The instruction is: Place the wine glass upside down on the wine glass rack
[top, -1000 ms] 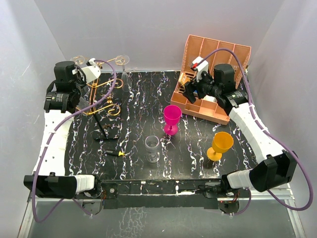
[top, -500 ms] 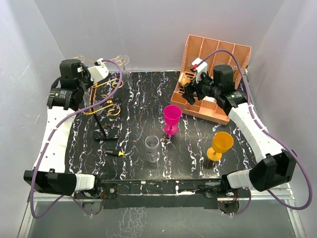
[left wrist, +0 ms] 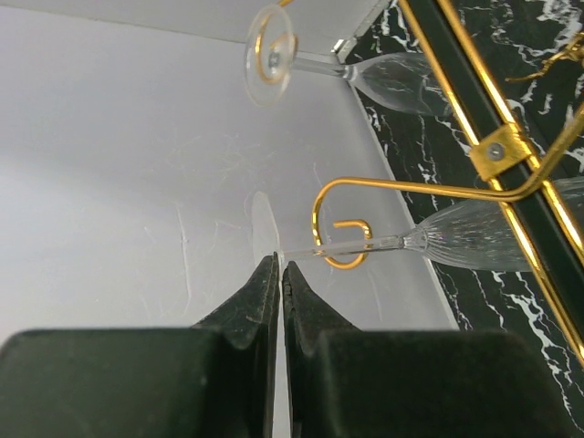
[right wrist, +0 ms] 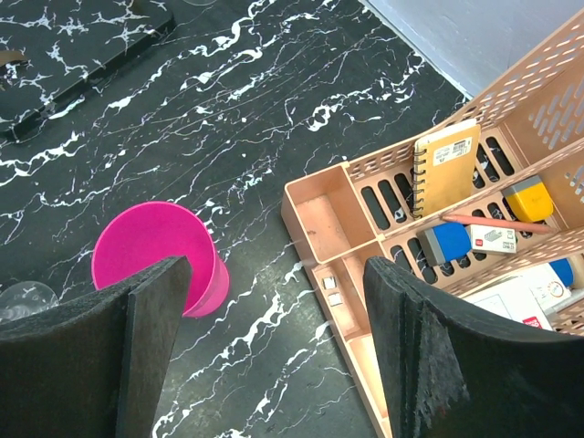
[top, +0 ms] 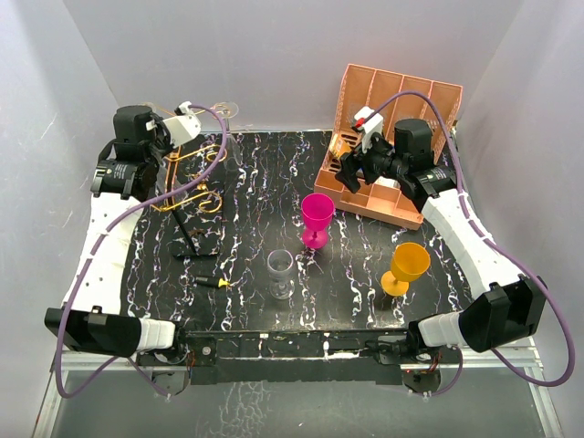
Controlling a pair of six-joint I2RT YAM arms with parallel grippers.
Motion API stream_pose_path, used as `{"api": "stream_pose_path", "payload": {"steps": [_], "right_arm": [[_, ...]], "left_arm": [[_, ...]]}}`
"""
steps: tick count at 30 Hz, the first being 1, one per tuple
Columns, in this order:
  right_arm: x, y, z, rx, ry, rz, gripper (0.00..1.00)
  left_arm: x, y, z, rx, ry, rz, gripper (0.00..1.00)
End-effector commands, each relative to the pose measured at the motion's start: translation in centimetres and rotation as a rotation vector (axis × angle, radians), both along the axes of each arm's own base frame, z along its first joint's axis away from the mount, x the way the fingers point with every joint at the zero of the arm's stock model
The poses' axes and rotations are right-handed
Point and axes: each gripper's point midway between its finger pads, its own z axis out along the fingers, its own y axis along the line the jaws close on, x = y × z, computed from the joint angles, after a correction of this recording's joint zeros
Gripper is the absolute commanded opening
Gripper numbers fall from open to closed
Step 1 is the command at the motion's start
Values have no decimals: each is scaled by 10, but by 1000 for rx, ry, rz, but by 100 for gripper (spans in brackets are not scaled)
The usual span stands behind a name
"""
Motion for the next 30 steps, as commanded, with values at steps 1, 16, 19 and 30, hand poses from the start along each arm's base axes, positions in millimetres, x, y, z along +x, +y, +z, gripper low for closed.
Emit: {"api": "stream_pose_path", "payload": {"steps": [1,16,19,30], "right_arm": [[2,4,14,31,-47,16,84],[3,3,12,25,-44,11,98],[3,3,11,25,-44,12,99],[2,3,10,24,-43,14,98]], "left_arm": [[7,10,13,7,-85,83,0],[15,19,16,10,-140,154,0],[16,19,13,15,-136,159,0],[19,24,15,27,-155,194,0]]}}
